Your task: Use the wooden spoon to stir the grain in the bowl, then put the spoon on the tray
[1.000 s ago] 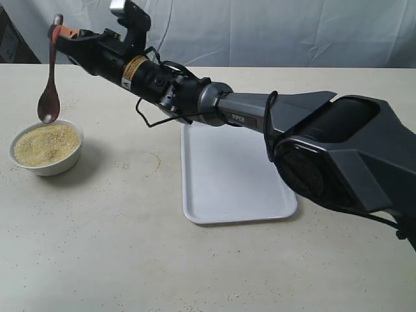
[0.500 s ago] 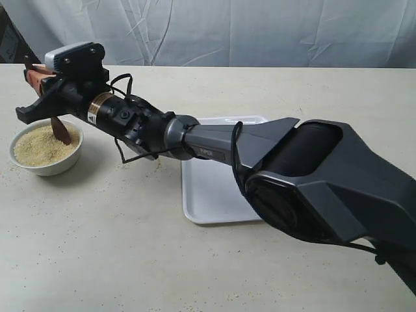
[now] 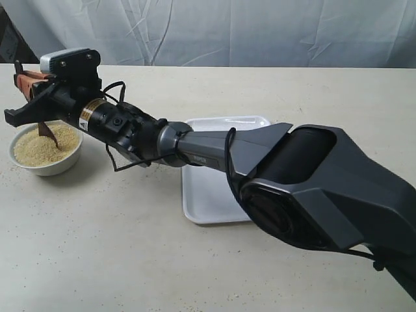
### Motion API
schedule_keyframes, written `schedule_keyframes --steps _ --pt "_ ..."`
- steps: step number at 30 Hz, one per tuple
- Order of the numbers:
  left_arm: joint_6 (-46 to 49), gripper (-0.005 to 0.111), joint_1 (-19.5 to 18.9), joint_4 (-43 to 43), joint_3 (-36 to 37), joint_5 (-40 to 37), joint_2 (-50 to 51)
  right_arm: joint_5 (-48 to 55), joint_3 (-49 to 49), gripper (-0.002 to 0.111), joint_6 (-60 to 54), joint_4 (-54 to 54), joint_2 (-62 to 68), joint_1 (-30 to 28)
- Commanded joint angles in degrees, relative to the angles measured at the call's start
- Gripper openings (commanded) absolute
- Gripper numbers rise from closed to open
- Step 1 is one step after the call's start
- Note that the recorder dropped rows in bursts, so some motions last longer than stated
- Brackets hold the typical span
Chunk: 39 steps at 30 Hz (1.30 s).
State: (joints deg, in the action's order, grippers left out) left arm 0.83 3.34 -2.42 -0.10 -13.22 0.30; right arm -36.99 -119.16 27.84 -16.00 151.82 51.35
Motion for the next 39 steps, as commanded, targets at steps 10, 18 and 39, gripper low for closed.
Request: schedule_keyframes --steps 10,18,39 --pt "-0.2 0.000 0.2 -0.2 0.1 0.4 -0.3 6.0 -0.1 -0.001 -1.2 2.6 -2.1 -3.3" --pt "-0.2 0.000 0.2 -0.2 0.1 0.4 -0.3 7.9 -0.1 -0.001 -0.7 2.2 -0.1 -1.3" --pt "-0.2 0.000 0.2 -0.2 0.1 0.4 -0.3 10.4 -0.1 -0.001 0.1 3.1 -3.5 -1.6"
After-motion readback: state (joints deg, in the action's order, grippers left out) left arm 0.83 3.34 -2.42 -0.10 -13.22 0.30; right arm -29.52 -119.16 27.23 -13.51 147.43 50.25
